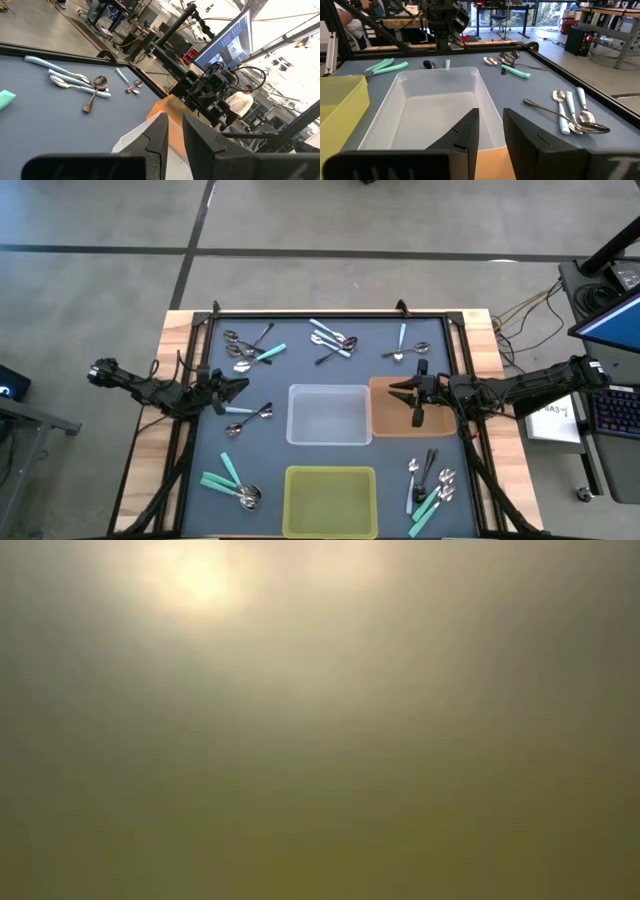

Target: Sort silverware by color (type)

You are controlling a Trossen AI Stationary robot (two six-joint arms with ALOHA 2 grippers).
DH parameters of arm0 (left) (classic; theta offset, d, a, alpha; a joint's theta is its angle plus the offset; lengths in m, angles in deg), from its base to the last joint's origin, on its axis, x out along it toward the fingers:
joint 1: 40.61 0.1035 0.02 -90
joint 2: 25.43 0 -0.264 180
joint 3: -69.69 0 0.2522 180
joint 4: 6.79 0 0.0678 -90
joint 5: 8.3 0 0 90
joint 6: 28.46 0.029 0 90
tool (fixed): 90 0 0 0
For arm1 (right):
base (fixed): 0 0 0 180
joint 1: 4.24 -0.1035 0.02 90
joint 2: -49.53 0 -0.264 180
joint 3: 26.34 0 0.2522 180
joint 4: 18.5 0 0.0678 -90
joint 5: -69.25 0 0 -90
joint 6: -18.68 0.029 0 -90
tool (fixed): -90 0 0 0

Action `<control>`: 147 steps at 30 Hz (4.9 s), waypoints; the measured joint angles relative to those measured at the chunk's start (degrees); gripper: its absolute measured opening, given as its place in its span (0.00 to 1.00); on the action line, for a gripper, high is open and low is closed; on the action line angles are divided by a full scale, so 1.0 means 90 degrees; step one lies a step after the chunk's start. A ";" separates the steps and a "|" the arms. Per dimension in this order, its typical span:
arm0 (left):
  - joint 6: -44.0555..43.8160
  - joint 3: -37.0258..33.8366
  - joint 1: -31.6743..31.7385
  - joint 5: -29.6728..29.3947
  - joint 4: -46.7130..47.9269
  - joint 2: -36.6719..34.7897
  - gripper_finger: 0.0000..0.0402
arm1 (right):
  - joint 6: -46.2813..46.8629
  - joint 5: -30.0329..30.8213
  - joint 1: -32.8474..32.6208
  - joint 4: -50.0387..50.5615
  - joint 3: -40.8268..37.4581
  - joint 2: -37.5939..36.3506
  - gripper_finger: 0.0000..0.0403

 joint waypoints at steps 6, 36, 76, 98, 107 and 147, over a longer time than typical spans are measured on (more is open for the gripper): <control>0.0000 -0.0001 0.0001 0.0000 -0.0002 0.0002 0.10 | -0.0002 0.0002 0.0000 0.0000 0.0000 -0.0001 0.20; 0.0001 -0.0001 0.0000 0.0000 0.0000 0.0002 0.10 | 0.0000 0.0000 0.0000 0.0002 0.0000 0.0001 0.20; 0.0001 0.0001 0.0000 -0.0002 -0.0002 0.0000 0.10 | 0.2694 0.0644 0.0027 -0.0678 0.0000 -0.0001 0.20; -0.0001 -0.0001 0.0002 -0.0002 -0.0002 0.0000 0.10 | 0.5520 0.1342 0.0077 -0.0730 0.0000 0.0004 0.20; 0.0001 -0.0001 0.0001 -0.0002 -0.0002 0.0001 0.10 | 0.5278 0.1343 0.0108 -0.0726 0.0000 0.0007 0.20; 0.0001 -0.0001 0.0000 -0.0002 -0.0002 0.0002 0.10 | 0.4734 0.1315 0.1759 0.5698 0.3499 0.0733 0.20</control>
